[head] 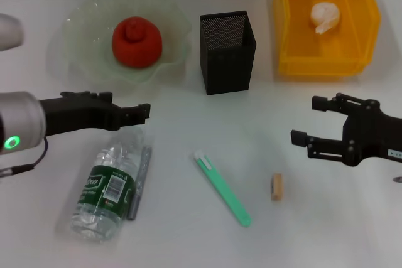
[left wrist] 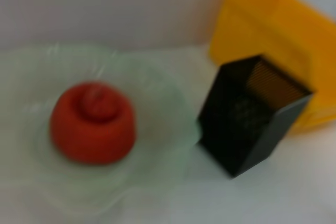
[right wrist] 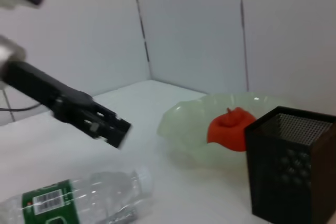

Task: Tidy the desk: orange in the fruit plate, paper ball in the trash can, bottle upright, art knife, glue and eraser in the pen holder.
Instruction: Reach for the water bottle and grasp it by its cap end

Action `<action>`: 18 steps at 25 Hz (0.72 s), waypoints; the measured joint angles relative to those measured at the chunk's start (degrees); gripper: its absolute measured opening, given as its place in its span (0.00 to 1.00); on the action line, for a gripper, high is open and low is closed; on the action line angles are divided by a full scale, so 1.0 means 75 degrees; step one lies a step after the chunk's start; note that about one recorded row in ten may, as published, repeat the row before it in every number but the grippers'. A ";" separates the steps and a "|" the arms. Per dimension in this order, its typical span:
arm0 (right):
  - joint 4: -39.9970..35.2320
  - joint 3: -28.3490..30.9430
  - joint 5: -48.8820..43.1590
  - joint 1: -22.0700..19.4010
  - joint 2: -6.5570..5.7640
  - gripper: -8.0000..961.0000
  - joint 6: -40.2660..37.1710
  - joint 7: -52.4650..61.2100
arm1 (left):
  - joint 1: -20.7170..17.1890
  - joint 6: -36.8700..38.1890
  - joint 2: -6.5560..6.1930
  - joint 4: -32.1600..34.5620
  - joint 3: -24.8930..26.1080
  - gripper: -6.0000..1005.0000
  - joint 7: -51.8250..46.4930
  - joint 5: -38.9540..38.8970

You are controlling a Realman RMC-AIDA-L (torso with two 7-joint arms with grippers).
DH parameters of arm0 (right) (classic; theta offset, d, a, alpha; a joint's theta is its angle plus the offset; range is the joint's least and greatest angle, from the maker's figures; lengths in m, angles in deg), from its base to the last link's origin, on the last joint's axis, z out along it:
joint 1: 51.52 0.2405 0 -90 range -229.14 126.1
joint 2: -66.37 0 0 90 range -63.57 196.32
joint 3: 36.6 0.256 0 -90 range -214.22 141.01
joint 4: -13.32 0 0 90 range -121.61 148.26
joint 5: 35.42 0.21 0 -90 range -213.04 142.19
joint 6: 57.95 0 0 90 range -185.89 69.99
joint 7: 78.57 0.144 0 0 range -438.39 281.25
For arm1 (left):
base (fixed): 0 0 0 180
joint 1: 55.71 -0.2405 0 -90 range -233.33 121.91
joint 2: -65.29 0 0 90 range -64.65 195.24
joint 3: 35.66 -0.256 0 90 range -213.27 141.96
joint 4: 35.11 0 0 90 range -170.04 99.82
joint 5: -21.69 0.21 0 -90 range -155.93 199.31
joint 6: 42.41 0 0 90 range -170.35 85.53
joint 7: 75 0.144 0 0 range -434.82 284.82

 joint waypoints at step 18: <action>0.0351 -0.0047 0.0016 0.0089 -0.0014 0.86 0.0005 -0.0255 | 0.1259 -0.0281 0.0019 -0.1534 -0.0632 0.81 -0.1022 0.1514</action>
